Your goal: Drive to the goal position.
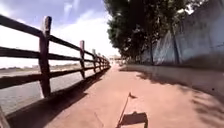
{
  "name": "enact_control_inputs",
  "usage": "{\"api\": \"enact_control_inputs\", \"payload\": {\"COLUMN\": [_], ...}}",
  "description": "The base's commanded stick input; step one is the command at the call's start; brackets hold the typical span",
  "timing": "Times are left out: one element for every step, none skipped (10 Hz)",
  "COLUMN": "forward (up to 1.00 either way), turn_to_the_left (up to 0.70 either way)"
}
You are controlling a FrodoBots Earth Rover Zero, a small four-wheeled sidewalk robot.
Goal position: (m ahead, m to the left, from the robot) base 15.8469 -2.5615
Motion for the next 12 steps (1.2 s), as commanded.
{"api": "enact_control_inputs", "payload": {"forward": [0.70, 0.70, 0.70, 0.70, 0.70, 0.70, 0.70, 0.70, 0.70, 0.70, 0.70, 0.70], "turn_to_the_left": [-0.08, -0.08, -0.08, -0.08, -0.08, -0.08, -0.08, -0.08, 0.01, 0.24, 0.21, 0.16]}}
